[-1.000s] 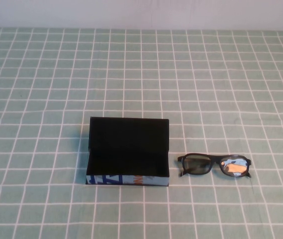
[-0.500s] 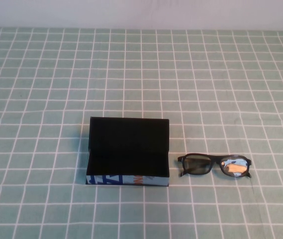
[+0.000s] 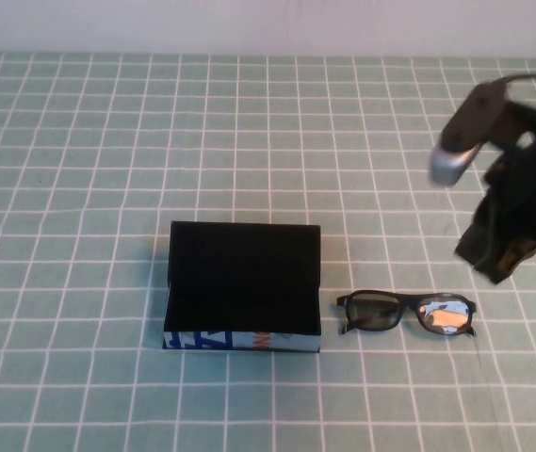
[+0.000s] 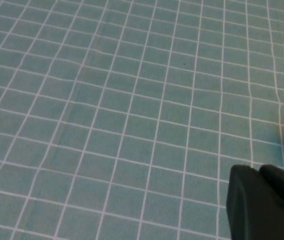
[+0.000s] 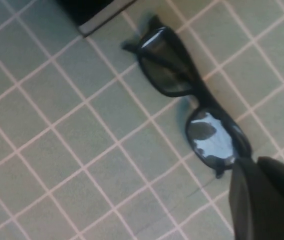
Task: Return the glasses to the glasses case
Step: Pick up the glasses from the table
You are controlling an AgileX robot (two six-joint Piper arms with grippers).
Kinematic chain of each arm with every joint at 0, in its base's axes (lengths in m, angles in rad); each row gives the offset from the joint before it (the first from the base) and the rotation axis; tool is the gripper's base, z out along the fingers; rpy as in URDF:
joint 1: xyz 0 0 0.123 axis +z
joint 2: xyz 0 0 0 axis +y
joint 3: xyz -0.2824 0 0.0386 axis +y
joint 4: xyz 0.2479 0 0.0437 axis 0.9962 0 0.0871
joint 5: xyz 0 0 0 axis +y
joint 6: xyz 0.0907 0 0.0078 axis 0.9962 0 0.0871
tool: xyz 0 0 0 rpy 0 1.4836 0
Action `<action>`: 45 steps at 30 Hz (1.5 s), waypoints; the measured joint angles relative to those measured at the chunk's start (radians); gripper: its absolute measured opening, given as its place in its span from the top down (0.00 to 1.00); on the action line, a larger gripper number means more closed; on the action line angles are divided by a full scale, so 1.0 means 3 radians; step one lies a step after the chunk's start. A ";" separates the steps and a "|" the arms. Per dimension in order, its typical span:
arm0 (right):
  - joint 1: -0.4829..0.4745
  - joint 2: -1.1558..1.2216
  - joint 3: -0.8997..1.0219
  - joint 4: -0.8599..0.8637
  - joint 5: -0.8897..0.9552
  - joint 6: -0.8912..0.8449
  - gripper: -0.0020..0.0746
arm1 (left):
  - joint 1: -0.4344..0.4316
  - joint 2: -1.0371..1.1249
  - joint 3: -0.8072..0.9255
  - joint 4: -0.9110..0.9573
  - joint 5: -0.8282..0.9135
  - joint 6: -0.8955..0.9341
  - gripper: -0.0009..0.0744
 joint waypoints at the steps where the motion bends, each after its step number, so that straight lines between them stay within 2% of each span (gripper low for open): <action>1: 0.0058 0.0067 0.0000 0.0000 0.0010 -0.0077 0.99 | 0.0000 0.0000 0.0000 0.0000 0.0000 0.0000 0.99; 5: 0.0259 0.0297 0.0000 -0.0097 0.0017 -0.0261 0.98 | 0.0000 0.0000 0.0000 0.0000 0.0000 0.0000 0.99; 8: 0.0370 0.0465 0.0000 -0.0233 0.0000 -0.0285 0.89 | 0.0000 0.0000 0.0000 0.0000 0.0000 0.0000 0.99; 13: 0.0392 0.0742 -0.0002 -0.0393 -0.0232 -0.0290 0.53 | 0.0000 0.0000 0.0000 0.0000 0.0000 0.0000 0.99; 15: 0.0392 0.0839 -0.0002 -0.0423 -0.0341 -0.0290 0.43 | 0.0000 0.0000 0.0000 0.0000 0.0000 0.0000 0.99; 18: 0.0392 0.0951 -0.0002 -0.0445 -0.0524 -0.0290 0.38 | 0.0000 0.0000 0.0000 0.0000 0.0000 0.0000 0.99; 23: 0.0392 0.1110 -0.0008 -0.0520 -0.0722 -0.0305 0.36 | 0.0000 0.0000 0.0000 0.0000 0.0000 0.0000 0.99; 27: 0.0392 0.1219 -0.0008 -0.0525 -0.0779 -0.0311 0.38 | 0.0000 0.0000 0.0000 0.0000 0.0000 0.0000 0.99; 30: 0.0392 0.1282 -0.0008 -0.0525 -0.0784 -0.0317 0.46 | 0.0000 0.0000 0.0000 0.0000 0.0000 0.0000 0.99; 38: 0.0392 0.1276 -0.0048 -0.0564 -0.0654 -0.0367 0.90 | 0.0000 0.0000 0.0000 0.0000 0.0005 0.0000 0.99; 41: 0.0394 0.1262 -0.0110 -0.0602 -0.0579 -0.0367 0.95 | 0.0000 0.0000 0.0000 0.0000 0.0005 0.0000 0.99; 45: 0.0394 0.1235 -0.0284 -0.0637 -0.0428 -0.0379 0.96 | 0.0000 0.0000 0.0000 0.0000 0.0005 0.0000 0.99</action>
